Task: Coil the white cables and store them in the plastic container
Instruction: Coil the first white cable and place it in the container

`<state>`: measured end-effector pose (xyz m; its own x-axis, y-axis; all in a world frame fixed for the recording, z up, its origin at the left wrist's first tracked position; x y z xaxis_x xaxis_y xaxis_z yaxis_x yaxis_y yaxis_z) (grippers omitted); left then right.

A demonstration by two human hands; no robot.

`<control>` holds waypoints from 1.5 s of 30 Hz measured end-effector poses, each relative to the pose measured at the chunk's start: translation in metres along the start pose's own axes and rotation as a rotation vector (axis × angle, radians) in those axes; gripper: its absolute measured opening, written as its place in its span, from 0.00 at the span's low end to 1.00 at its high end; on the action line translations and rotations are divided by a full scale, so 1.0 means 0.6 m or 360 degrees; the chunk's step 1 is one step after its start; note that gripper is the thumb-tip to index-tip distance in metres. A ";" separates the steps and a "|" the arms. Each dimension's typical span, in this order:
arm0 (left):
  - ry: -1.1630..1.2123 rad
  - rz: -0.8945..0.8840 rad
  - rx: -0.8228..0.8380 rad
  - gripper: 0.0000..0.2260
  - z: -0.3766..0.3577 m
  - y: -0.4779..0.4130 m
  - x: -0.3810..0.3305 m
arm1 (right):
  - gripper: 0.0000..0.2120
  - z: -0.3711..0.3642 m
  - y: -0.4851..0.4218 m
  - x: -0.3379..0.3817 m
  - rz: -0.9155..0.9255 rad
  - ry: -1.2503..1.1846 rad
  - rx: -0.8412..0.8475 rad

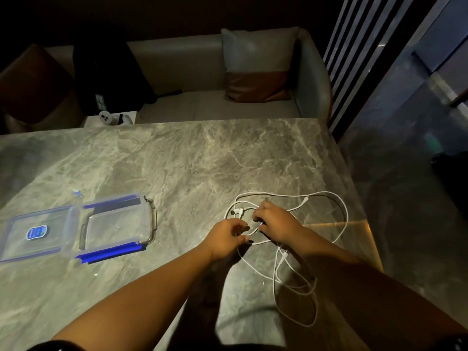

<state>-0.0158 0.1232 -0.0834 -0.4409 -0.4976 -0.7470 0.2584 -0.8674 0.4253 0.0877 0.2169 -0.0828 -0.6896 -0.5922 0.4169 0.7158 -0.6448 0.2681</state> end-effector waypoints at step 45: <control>0.0818 -0.0195 0.0225 0.07 0.144 0.056 -0.126 | 0.10 0.240 0.001 0.147 0.0221 -0.0475 0.0025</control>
<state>-0.0479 0.1314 0.0315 0.0256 -0.3567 -0.9339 0.0979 -0.9288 0.3574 0.0434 0.2338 0.0793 -0.5242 -0.5047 0.6859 0.8040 -0.5589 0.2032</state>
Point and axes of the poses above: each hand's wrist, its own y-axis away from the middle knuckle, its own z-axis out of the back of the hand, x = y × z, the point moved 9 cm from there along -y, towards the middle knuckle, and after that the axes turned 7 degrees about -x, right-handed, at the moved point
